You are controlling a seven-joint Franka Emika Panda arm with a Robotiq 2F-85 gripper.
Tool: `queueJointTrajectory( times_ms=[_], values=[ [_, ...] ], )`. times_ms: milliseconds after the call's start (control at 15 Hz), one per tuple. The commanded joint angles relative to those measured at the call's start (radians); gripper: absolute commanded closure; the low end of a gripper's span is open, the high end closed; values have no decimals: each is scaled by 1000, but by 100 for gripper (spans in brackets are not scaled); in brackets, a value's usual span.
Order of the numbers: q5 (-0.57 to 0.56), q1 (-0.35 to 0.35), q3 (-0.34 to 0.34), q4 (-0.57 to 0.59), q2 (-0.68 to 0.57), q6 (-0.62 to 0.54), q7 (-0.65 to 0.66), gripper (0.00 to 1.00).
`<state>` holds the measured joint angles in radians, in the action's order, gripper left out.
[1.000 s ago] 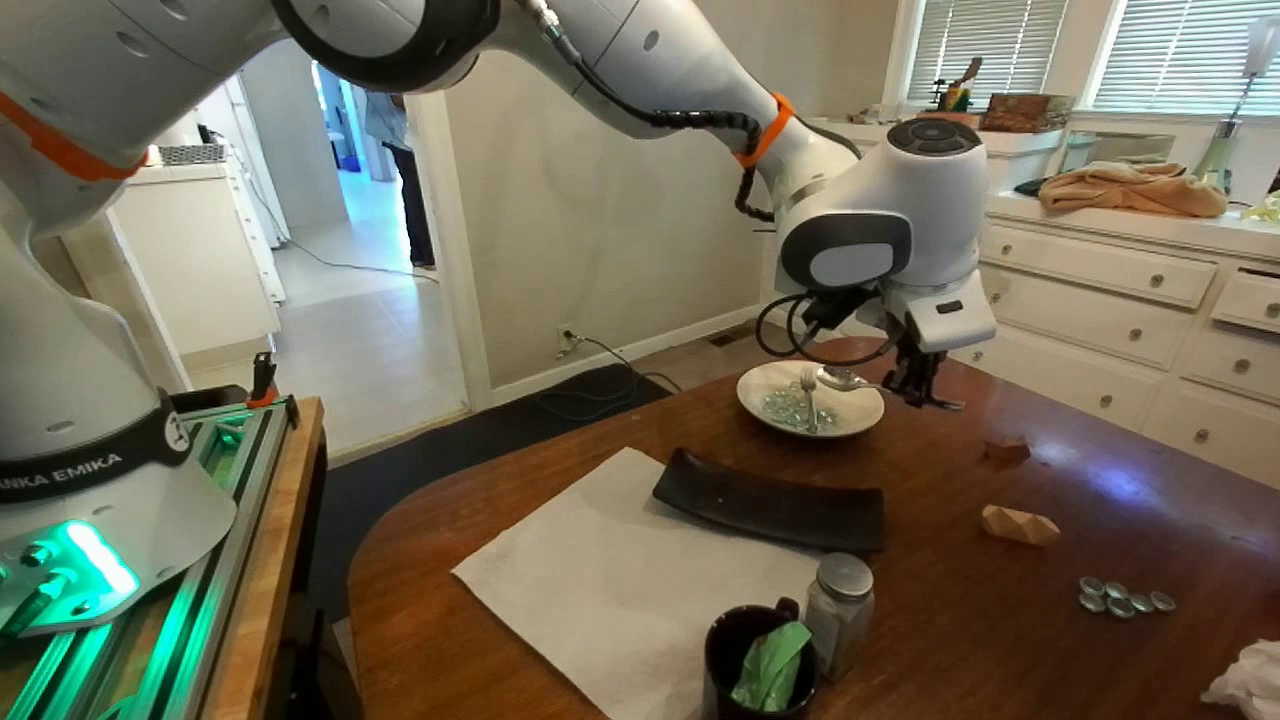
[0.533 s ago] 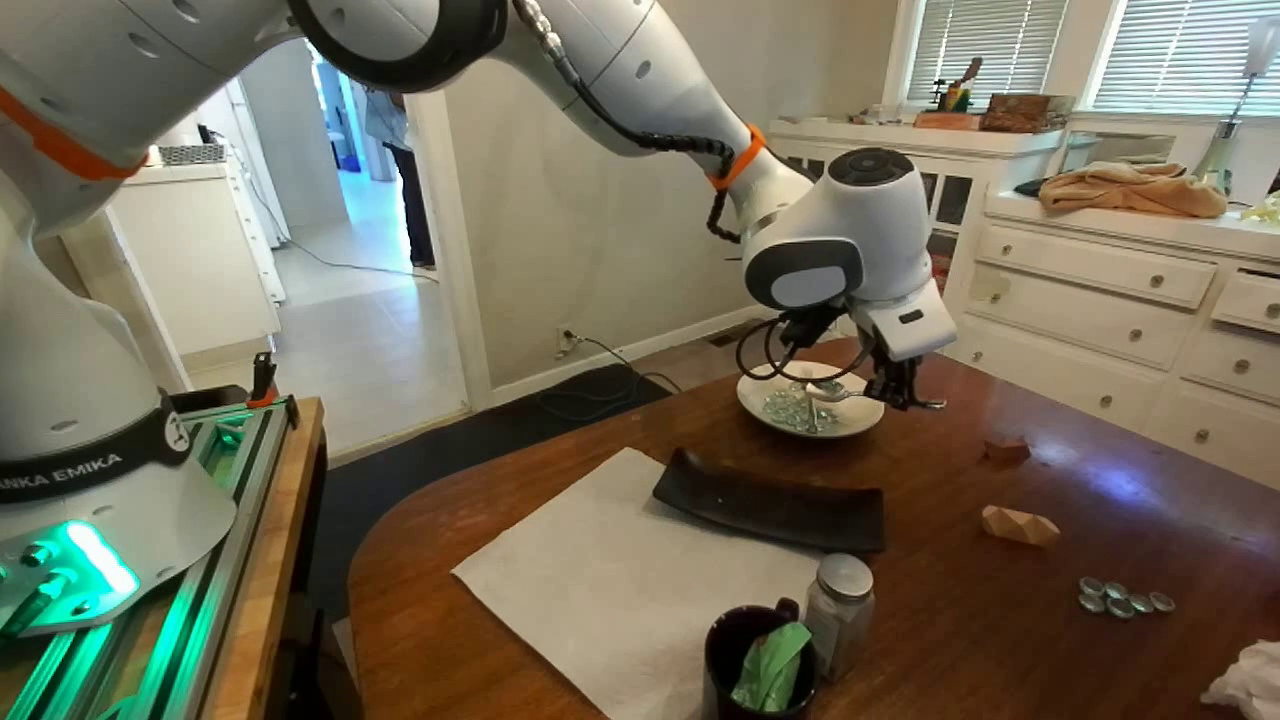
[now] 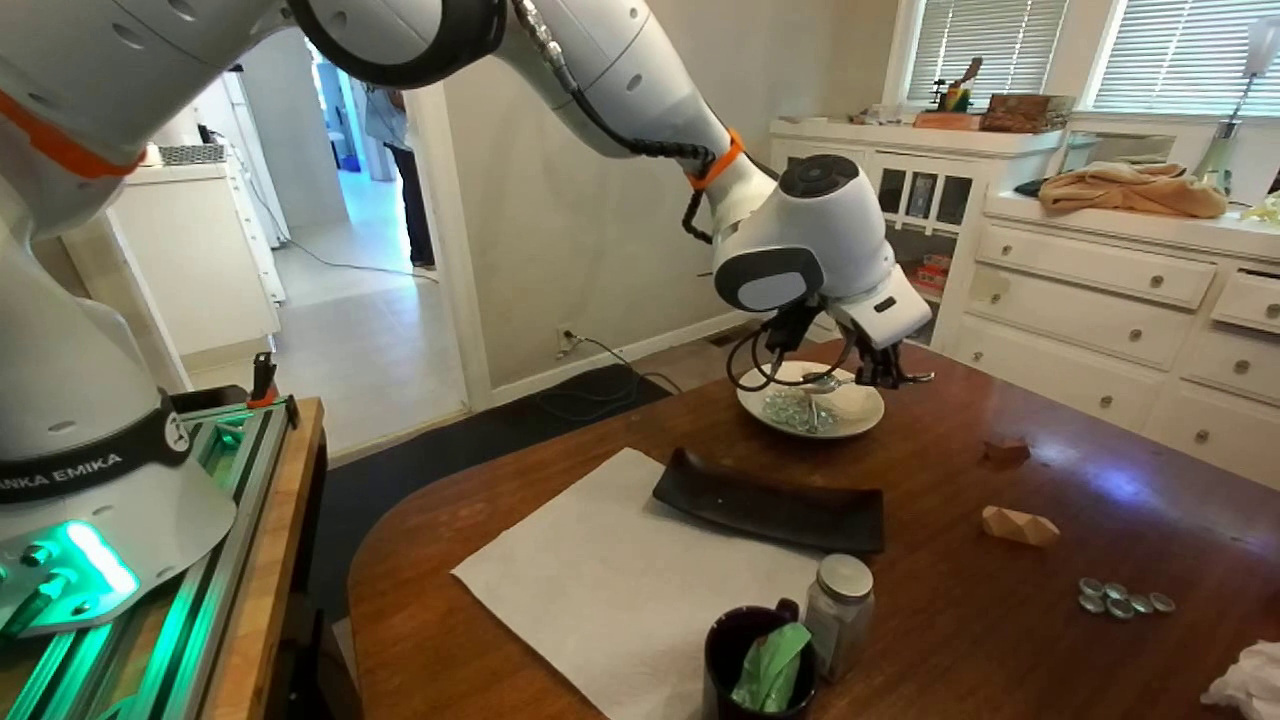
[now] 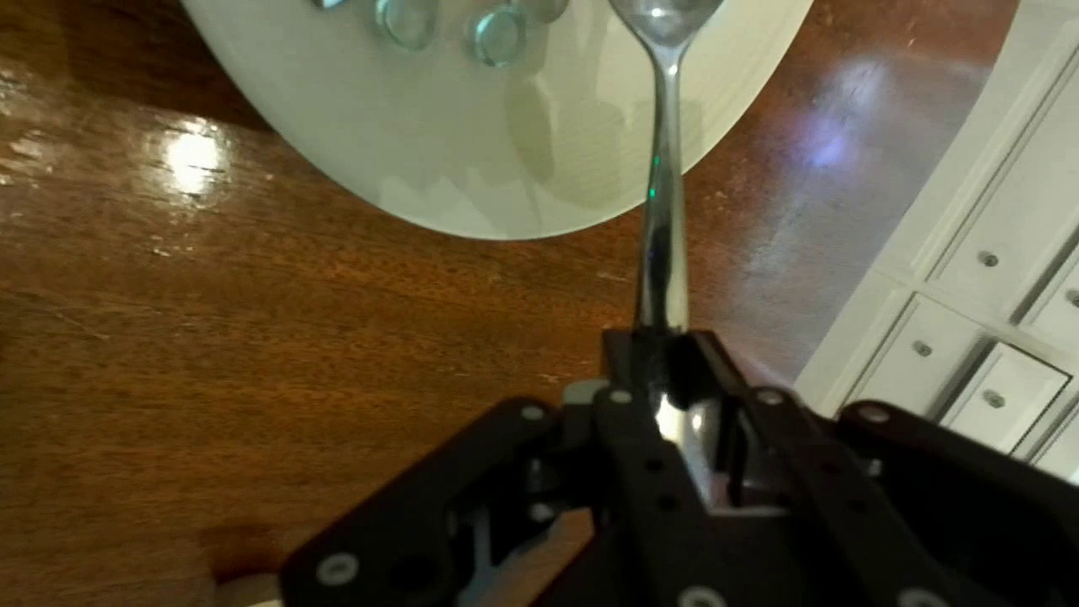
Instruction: Use the spoon to remove the objects from the white plate
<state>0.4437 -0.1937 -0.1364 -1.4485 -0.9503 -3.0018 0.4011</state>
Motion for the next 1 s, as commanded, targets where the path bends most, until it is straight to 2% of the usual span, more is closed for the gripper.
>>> queueJointTrajectory(
  times_ms=[0,533,800,933],
  values=[
    [26,-65,-102,-113,57,-68,-122,95],
    [-14,-198,-286,-185,30,-215,-301,95],
    [-38,-237,-349,-208,4,-318,-381,95],
    [-35,-237,-354,-213,-4,-343,-397,95]
  ],
)
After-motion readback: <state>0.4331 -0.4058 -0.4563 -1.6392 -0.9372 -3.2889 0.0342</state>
